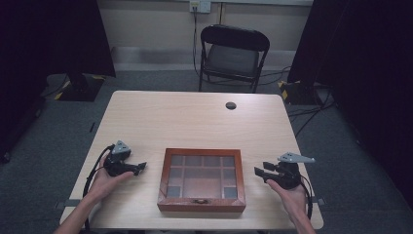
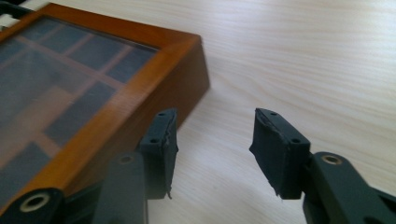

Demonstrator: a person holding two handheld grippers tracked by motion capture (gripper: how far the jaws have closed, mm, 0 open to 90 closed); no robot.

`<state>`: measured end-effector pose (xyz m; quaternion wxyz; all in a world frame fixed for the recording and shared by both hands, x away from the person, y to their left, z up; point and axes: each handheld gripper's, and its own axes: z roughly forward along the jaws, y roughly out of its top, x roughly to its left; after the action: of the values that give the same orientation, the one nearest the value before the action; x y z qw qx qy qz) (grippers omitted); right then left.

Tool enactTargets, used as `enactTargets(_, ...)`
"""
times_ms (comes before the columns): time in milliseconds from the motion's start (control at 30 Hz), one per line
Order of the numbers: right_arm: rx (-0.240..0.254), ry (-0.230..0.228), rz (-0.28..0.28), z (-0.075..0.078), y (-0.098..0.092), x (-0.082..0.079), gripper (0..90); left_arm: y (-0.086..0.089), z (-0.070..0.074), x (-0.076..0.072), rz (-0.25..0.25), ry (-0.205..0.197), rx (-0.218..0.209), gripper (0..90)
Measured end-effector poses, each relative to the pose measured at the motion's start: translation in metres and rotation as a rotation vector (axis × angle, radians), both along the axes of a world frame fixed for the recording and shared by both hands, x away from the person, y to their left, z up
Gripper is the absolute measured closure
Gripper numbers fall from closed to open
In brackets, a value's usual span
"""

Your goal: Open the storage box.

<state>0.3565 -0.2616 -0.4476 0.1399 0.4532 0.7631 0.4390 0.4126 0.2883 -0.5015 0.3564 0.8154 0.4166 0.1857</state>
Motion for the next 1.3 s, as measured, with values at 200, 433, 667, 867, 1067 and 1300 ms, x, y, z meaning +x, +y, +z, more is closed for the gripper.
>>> enactTargets(200,0.034,-0.012,0.09,0.011,0.011,-0.004,59.8,0.0,0.0,0.0,0.0,0.0,-0.001,14.2)
enactTargets(433,0.042,-0.015,0.163,0.016,0.026,-0.008,62.7,0.0,0.0,0.0,0.0,0.0,0.0,14.2)
enactTargets(667,0.052,-0.015,0.24,0.022,0.043,-0.012,66.7,0.0,0.0,0.0,-0.001,0.0,0.001,14.2)
enactTargets(867,0.051,-0.005,0.335,0.028,0.07,-0.015,69.3,0.0,0.0,0.0,0.0,0.0,0.0,14.2)
enactTargets(1067,0.043,-0.009,0.412,0.038,0.093,-0.009,72.7,0.001,0.0,0.001,-0.015,0.001,0.0,13.8)
enactTargets(1300,0.046,-0.001,0.505,0.033,0.116,-0.01,75.5,0.001,0.0,0.001,-0.017,0.001,0.003,13.6)
